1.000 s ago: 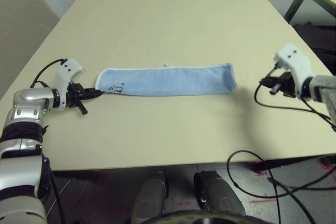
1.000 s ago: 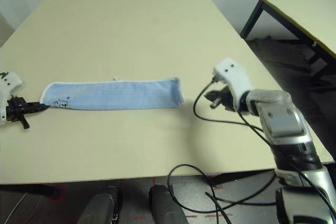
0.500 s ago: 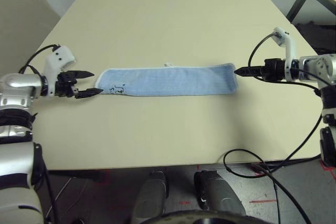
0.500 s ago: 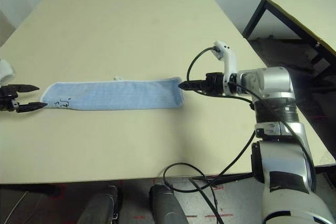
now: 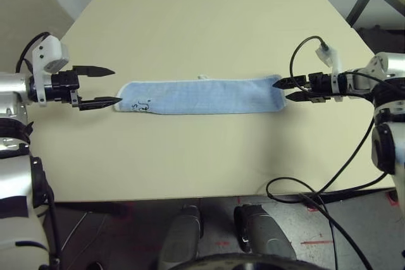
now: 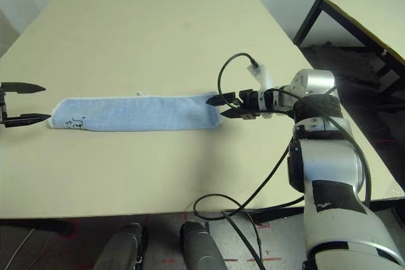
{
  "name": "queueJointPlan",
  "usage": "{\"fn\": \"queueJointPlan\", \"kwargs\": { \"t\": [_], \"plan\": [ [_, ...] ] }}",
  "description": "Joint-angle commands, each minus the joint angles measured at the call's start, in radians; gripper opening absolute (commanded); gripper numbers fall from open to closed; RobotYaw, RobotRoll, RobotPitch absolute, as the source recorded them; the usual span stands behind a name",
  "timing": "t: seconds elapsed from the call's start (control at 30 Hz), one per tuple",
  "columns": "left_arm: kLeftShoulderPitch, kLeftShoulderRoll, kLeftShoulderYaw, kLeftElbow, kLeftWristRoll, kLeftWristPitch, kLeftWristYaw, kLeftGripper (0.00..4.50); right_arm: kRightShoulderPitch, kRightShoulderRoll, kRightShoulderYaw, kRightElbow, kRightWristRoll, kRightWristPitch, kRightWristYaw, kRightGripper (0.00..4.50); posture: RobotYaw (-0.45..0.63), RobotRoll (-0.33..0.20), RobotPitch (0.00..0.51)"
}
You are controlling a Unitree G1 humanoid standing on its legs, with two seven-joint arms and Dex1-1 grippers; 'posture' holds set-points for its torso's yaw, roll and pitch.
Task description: Fold the towel and set it aside.
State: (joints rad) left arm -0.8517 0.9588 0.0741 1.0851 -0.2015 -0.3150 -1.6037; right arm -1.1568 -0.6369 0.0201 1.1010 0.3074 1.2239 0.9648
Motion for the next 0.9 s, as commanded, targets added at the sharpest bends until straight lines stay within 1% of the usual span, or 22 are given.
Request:
{"fn": "queueJointPlan", "kwargs": {
  "t": [0.03,0.13,0.23,0.43,0.6,0.7,0.9],
  "plan": [
    [0.006,-0.012,-0.015,-0.016,-0.013,0.007,-0.011,4.48,0.024,-0.007,0.044,0.031,-0.080,-0.108,-0.003,4.50,0.02,0.000,0.124],
    [0.013,-0.017,-0.017,-0.018,-0.017,0.005,-0.011,4.48,0.031,-0.008,0.062,0.047,-0.122,-0.160,0.017,4.50,0.02,0.000,0.124],
    [0.016,-0.020,-0.018,-0.023,-0.023,0.013,-0.011,4.48,0.026,0.002,0.045,0.067,-0.135,-0.192,0.021,4.50,0.02,0.000,0.123],
    [0.012,-0.028,-0.026,-0.037,-0.040,0.030,-0.011,4.48,-0.006,0.049,-0.040,0.118,-0.109,-0.194,-0.014,4.50,0.03,0.000,0.124],
    [0.019,-0.024,-0.040,-0.065,-0.075,0.073,-0.011,4.48,-0.017,0.084,-0.119,0.146,-0.086,-0.186,-0.049,4.50,0.03,0.000,0.126],
    [0.027,-0.020,-0.042,-0.077,-0.082,0.079,-0.011,4.48,-0.009,0.107,-0.139,0.153,-0.092,-0.195,-0.070,4.50,0.04,0.000,0.125],
    [0.035,-0.020,-0.040,-0.093,-0.090,0.082,-0.011,4.48,-0.002,0.125,-0.159,0.155,-0.099,-0.201,-0.093,4.50,0.04,0.000,0.126]
  ]
}}
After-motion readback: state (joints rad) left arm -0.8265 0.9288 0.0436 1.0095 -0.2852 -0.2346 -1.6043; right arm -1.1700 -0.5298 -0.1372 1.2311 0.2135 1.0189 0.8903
